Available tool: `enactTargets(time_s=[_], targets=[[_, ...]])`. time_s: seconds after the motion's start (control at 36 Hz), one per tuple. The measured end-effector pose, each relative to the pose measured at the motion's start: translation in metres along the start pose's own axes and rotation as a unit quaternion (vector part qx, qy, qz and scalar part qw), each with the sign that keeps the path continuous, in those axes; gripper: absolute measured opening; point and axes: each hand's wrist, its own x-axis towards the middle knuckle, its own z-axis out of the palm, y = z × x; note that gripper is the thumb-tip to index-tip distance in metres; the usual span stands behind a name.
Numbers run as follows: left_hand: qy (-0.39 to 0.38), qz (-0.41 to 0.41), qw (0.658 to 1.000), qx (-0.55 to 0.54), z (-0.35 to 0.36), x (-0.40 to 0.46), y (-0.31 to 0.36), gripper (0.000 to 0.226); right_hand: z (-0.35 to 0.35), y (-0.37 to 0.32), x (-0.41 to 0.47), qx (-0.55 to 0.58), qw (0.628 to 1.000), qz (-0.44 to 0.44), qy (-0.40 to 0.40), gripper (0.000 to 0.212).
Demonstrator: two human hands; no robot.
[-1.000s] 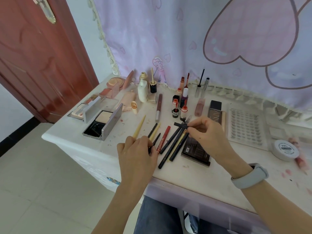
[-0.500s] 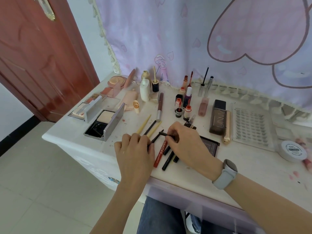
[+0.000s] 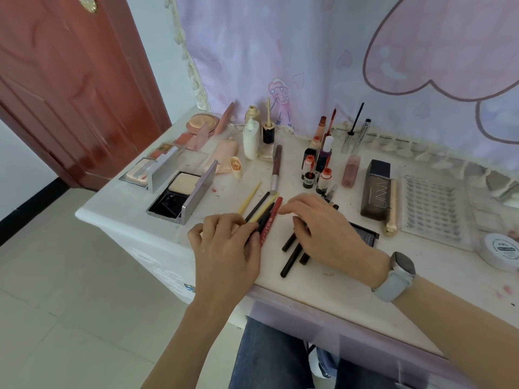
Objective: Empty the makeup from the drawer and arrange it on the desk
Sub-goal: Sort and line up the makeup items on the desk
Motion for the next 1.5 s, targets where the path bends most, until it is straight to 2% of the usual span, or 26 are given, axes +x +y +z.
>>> enactTargets(time_s=[0.19,0.39,0.5,0.69,0.78,0.83,0.89,0.94,1.06,1.17,1.33,1.42,1.5], targets=[[-0.018,0.049,0.999,-0.007,0.006,-0.003,-0.002,0.022,0.003,0.010,0.018,-0.106,0.988,-0.065,-0.088,0.040],[-0.031,0.044,0.998,0.032,0.004,-0.006,-0.005,0.021,0.001,0.015,0.028,-0.173,0.972,-0.126,-0.096,0.025],[-0.042,0.043,0.998,0.030,0.004,-0.006,-0.003,0.029,-0.006,0.019,0.035,-0.206,0.958,-0.160,-0.122,0.017],[-0.045,0.029,0.998,0.033,0.007,-0.009,0.004,0.026,-0.013,0.030,0.031,-0.209,0.951,-0.162,-0.158,0.012],[-0.038,0.034,0.998,0.035,0.006,-0.008,0.007,0.026,-0.020,0.026,0.024,-0.135,0.969,-0.113,-0.173,0.007],[-0.032,0.044,0.998,0.039,0.004,-0.006,0.011,0.029,-0.028,0.018,0.019,-0.026,0.980,-0.031,-0.197,0.003],[-0.017,0.053,0.998,0.031,0.001,-0.003,0.017,0.027,-0.034,0.010,0.011,0.109,0.976,0.020,-0.186,0.012],[-0.003,0.060,0.998,0.006,-0.003,0.001,0.023,0.024,-0.036,0.006,0.002,0.223,0.964,0.050,-0.134,0.018],[-0.030,0.037,0.997,-0.062,-0.006,0.003,0.036,0.013,-0.033,0.004,-0.008,0.401,0.909,0.108,-0.039,0.007],[-0.079,0.000,0.992,-0.100,-0.006,0.001,0.043,0.016,-0.023,0.005,-0.014,0.439,0.890,0.119,0.027,0.013],[-0.100,-0.027,0.984,-0.148,-0.001,0.003,0.040,0.027,-0.017,0.002,-0.019,0.456,0.884,0.090,0.038,0.018],[-0.085,-0.041,0.990,-0.107,0.000,0.004,0.043,0.043,-0.018,-0.001,-0.019,0.468,0.880,0.078,0.041,0.018],[-0.072,-0.060,0.991,-0.092,-0.001,0.004,0.049,0.047,-0.018,-0.002,-0.019,0.458,0.884,0.074,0.053,0.016]])
